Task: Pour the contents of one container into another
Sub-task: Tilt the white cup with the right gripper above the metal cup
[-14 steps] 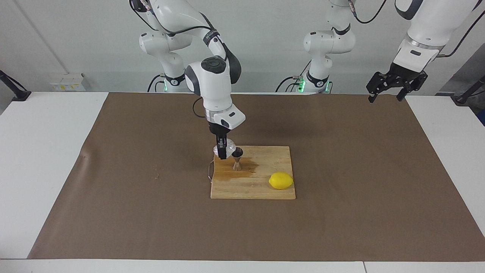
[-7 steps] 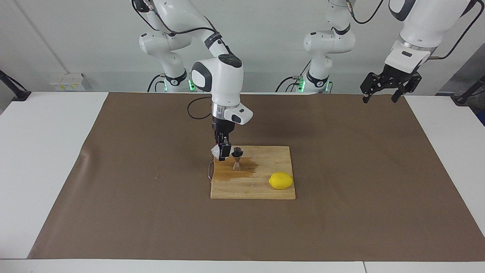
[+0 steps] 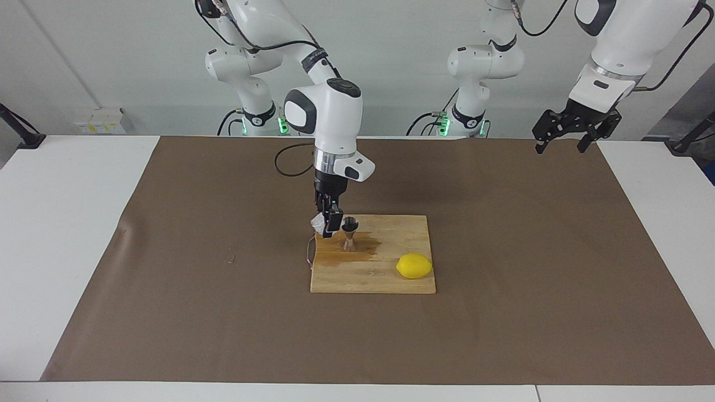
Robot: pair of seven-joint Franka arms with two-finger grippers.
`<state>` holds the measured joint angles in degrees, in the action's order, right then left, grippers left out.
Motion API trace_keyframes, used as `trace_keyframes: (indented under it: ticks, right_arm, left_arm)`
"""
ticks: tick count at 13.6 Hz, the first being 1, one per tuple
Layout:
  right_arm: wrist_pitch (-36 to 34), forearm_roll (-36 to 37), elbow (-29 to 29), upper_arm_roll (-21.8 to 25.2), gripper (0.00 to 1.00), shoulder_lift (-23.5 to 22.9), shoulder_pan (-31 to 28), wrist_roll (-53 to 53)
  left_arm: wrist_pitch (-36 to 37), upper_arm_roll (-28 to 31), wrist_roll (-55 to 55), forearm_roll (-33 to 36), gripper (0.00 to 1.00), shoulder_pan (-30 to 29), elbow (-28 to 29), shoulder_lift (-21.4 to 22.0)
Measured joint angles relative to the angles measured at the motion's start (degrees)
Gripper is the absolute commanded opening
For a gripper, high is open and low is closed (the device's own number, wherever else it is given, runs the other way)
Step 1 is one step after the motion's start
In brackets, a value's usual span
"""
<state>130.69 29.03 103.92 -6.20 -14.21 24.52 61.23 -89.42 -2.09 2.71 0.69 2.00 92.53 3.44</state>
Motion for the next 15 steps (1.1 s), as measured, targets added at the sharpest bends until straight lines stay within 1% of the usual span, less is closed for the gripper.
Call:
trace_keyframes:
  ticks: [11,15]
  right_arm:
    - [0.51,4.58,0.02,0.00,0.05,-1.99,0.92,-2.10]
    - [0.51,4.91,0.02,0.00,0.05,-2.11,0.93,-2.24]
  left_arm:
    - [0.09,0.53,0.00,0.00,1.00,-0.10,0.09,0.11]
    - [0.11,0.53,0.00,0.00,1.00,-0.10,0.10,0.11]
